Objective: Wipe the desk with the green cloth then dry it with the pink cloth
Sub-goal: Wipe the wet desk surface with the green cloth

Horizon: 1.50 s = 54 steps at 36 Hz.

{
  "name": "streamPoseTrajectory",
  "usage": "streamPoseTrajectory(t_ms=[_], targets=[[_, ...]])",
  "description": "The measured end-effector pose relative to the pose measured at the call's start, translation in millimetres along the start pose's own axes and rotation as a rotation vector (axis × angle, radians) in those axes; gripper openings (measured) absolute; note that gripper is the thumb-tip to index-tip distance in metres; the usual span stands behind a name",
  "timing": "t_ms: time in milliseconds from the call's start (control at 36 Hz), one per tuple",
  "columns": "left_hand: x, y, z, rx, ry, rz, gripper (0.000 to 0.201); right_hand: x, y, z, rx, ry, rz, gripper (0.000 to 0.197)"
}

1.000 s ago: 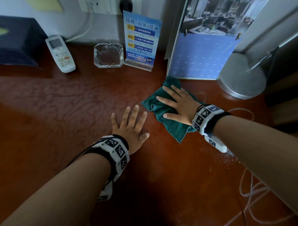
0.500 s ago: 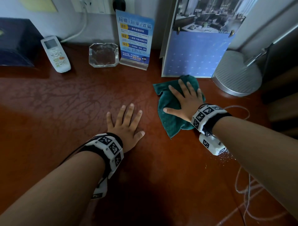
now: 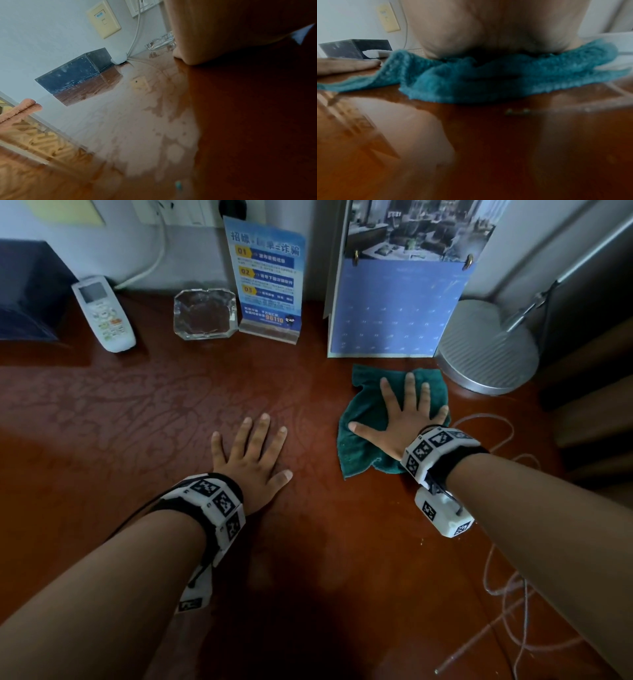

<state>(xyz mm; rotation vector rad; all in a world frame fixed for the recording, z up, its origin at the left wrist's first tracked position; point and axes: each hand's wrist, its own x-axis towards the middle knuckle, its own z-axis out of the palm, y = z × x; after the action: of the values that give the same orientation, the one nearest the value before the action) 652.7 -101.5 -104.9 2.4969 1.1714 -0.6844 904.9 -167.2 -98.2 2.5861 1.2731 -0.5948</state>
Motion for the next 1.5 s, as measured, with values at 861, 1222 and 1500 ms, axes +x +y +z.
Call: streamPoseTrajectory(t_ms=[861,1222,1500], targets=[[-7,13,-9,0.085,-0.054,-0.065,0.063,-105,4,47,0.037,-0.054,0.186,0.104],[-42,51,-10,0.099,0.12,-0.056,0.062,-151,25,74,-0.016,-0.056,0.059,0.104],[-80,106,27,-0.039,0.052,0.122,0.063,-182,40,92,-0.045,-0.021,-0.035,0.103]])
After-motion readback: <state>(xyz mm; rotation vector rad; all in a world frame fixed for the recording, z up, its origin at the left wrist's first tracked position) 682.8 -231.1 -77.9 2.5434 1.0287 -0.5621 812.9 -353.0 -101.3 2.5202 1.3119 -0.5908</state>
